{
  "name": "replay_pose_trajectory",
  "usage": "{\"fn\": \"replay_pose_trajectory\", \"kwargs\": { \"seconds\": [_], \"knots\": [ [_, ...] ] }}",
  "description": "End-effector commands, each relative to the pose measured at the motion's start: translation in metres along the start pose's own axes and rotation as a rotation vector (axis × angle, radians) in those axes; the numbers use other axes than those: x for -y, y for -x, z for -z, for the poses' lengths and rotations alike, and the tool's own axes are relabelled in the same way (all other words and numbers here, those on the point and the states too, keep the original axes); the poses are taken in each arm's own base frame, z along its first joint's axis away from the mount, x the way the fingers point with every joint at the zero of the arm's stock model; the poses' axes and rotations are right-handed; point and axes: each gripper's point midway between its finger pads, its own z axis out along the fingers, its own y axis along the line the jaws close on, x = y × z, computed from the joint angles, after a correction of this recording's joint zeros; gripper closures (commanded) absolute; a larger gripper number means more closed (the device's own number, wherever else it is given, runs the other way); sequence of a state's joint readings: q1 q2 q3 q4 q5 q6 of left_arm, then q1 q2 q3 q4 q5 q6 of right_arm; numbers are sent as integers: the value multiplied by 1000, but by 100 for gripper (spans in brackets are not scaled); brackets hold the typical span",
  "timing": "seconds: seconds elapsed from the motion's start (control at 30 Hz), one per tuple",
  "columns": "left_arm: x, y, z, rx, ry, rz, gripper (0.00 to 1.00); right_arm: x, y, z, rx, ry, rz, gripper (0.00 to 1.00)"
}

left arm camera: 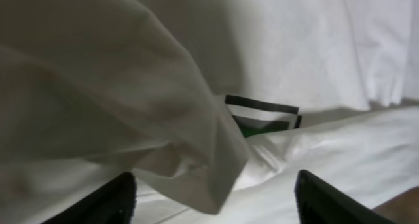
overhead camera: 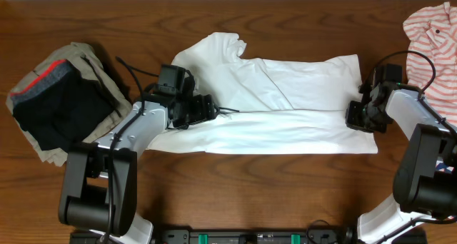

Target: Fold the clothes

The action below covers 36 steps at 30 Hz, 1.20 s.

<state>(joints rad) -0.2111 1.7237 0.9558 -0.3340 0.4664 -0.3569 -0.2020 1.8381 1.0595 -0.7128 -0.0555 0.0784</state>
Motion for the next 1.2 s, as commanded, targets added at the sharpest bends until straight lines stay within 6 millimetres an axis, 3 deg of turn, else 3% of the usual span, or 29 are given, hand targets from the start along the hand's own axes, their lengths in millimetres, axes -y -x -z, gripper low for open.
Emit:
{"fn": "replay_pose_trajectory", "kwargs": {
  "seconds": [0.0,0.17,0.23,0.4,0.57,0.83,0.93,1.07,1.17],
  "knots": [
    [5,12,18,72,24,-55,11,24,-31,-27,-123,-79,-16,87],
    [-5,11,31,93,98,-43,7,24,-31,-27,-123,-79,-16,87],
    [-6,6,28,72,105,-33,8,24,-31,-27,-123,-79,-16,87],
    [-3,-4,13,28,103,-41,21,24,-31,-27,-124,-79,-16,87],
    [0,-9,0,6,103,-61,21,24,-31,-27,-126,-79,-16,87],
    [-12,-13,-21,-27,126,-39,21,24,-33,-27,-133,-80,-16,87],
    [-6,-15,-23,-41,92,-32,21,24,-33,-27,-133,-79,-16,87],
    [7,-13,-24,-41,24,-43,28,24,-33,-27,-133,-79,-16,87],
    [21,-8,-23,-28,-46,-60,46,24,-33,-27,-134,-79,-16,87]
  ]
}}
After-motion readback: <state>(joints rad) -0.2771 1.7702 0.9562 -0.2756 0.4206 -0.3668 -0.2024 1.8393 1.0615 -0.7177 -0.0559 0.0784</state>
